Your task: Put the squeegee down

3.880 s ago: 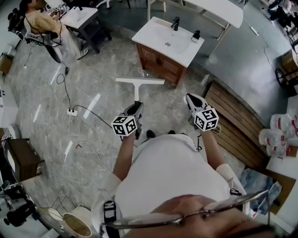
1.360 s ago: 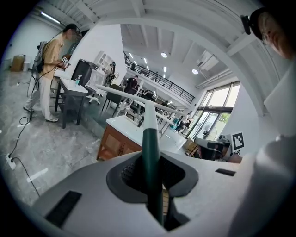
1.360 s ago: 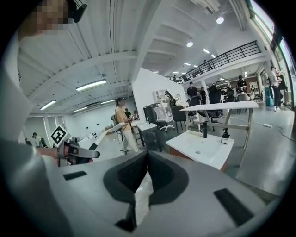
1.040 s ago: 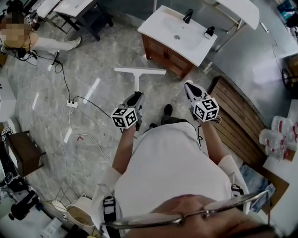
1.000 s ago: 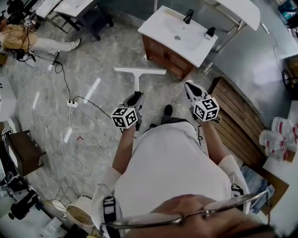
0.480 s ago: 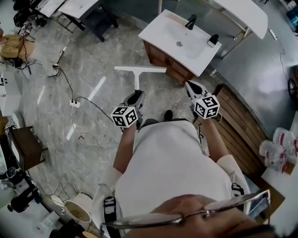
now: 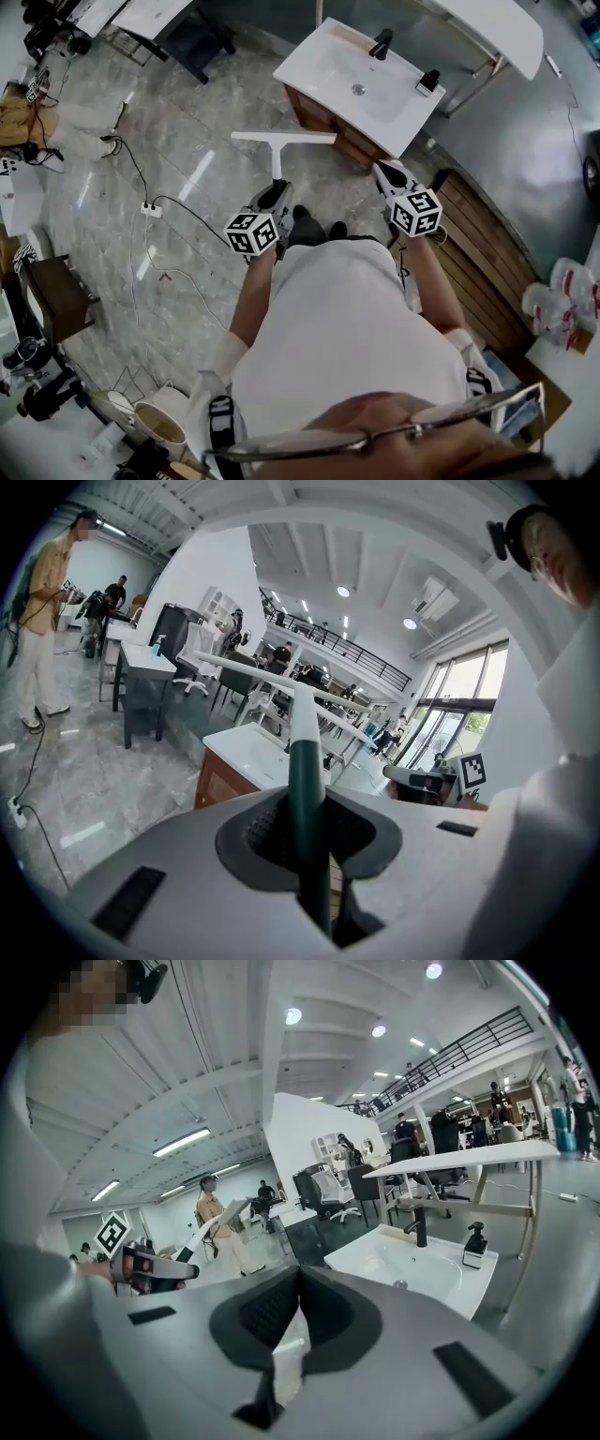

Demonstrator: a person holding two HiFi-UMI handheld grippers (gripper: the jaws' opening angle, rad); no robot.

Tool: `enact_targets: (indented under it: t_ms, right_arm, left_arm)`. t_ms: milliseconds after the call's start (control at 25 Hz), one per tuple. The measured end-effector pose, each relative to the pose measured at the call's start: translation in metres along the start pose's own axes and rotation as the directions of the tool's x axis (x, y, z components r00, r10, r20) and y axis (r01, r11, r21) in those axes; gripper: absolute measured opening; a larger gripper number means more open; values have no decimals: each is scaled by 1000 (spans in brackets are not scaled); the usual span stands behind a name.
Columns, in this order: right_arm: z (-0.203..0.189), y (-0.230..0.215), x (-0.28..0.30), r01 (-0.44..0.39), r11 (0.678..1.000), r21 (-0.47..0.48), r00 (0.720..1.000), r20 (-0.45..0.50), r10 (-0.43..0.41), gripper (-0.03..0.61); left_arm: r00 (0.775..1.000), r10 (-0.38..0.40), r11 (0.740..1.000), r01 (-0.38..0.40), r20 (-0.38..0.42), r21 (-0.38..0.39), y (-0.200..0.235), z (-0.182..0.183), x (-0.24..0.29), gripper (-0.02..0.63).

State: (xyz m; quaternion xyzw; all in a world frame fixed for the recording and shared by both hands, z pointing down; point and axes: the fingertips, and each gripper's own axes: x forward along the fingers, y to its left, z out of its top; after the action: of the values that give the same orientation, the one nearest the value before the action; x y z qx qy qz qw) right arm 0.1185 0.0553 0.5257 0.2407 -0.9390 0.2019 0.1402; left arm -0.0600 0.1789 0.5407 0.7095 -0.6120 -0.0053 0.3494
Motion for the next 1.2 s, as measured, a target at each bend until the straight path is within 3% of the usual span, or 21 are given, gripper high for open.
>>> enact_targets:
  t_ms: [360, 1200]
  right_arm:
    - [14, -16, 30, 25, 1000, 3, 1000, -3, -25, 6]
    - [70, -36, 160, 157, 987, 23, 987, -36, -157, 6]
  left_arm:
    - [999, -38, 999, 38, -6, 20, 16, 24, 29, 60]
    - [982, -154, 983, 163, -105, 81, 128, 129, 116, 60]
